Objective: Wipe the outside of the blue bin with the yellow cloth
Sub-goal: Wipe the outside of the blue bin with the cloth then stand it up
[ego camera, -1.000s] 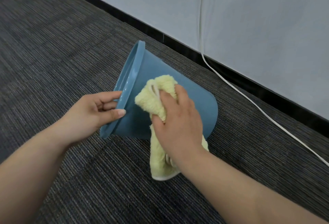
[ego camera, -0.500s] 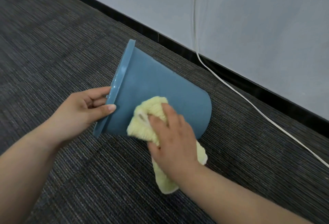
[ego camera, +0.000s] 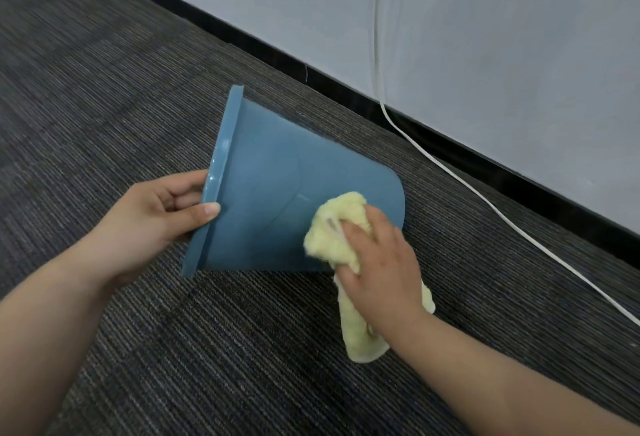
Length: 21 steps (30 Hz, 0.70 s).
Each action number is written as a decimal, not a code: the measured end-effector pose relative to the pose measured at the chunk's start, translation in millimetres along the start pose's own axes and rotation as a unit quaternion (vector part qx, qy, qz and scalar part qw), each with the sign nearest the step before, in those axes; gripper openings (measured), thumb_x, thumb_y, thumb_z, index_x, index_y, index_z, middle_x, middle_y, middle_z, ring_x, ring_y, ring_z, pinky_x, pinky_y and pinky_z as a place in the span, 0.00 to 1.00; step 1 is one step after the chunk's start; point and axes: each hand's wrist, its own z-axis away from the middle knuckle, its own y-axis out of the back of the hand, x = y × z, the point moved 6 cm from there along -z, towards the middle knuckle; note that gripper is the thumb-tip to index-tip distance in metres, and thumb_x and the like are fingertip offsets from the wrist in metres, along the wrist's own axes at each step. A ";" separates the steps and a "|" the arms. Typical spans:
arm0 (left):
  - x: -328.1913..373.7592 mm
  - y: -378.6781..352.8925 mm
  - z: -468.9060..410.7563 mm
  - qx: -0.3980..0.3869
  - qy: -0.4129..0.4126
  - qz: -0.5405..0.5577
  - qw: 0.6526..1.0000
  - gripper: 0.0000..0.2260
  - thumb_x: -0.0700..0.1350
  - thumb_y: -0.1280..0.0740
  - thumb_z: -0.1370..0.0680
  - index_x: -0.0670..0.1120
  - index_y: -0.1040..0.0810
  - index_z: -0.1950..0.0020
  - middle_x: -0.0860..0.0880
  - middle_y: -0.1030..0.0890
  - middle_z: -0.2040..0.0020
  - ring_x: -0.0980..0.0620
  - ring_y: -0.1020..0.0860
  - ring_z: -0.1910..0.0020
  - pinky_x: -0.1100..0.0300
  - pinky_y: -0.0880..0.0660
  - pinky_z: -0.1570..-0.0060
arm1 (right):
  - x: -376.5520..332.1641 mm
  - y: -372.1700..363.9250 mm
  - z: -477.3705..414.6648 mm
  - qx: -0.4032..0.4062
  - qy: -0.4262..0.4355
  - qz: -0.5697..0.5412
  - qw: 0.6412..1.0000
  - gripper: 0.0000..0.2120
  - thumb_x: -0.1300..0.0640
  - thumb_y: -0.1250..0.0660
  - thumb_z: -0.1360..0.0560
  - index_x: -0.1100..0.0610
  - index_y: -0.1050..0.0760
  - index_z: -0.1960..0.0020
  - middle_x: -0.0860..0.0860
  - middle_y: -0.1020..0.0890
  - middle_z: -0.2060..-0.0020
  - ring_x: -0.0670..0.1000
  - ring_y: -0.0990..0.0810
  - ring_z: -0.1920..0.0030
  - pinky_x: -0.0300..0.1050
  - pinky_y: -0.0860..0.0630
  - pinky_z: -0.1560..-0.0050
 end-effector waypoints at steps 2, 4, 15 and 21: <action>-1.4 1.1 -0.7 0.009 0.003 0.005 1.000 0.14 0.42 0.36 0.35 0.55 0.22 0.52 0.57 0.15 0.62 0.58 0.17 0.61 0.67 0.22 0.68 | 19.5 2.6 -5.1 0.031 -0.097 -0.045 0.994 0.20 0.57 0.32 0.33 0.55 0.27 0.41 0.57 0.30 0.37 0.60 0.27 0.45 0.49 0.30 0.50; -2.2 2.2 -1.1 0.021 0.001 0.004 1.000 0.14 0.41 0.36 0.35 0.55 0.22 0.52 0.57 0.15 0.63 0.58 0.17 0.62 0.67 0.22 0.68 | 12.0 0.5 -4.6 0.041 -0.085 -0.029 0.995 0.20 0.57 0.32 0.33 0.55 0.27 0.41 0.58 0.30 0.36 0.60 0.28 0.45 0.49 0.30 0.48; -6.8 6.2 -0.2 0.032 0.010 0.009 0.999 0.14 0.38 0.38 0.31 0.53 0.23 0.50 0.58 0.15 0.63 0.59 0.18 0.62 0.67 0.22 0.68 | 32.1 -5.8 -0.9 0.029 -0.088 -0.019 0.995 0.21 0.59 0.30 0.34 0.59 0.26 0.42 0.62 0.29 0.38 0.63 0.26 0.47 0.52 0.29 0.52; -6.6 8.7 -1.6 0.035 0.009 0.004 0.999 0.14 0.37 0.38 0.30 0.55 0.22 0.52 0.58 0.15 0.64 0.59 0.18 0.63 0.67 0.22 0.69 | 8.5 -11.9 2.9 0.025 -0.026 -0.002 0.999 0.22 0.60 0.26 0.41 0.60 0.23 0.48 0.65 0.25 0.43 0.65 0.23 0.53 0.56 0.25 0.57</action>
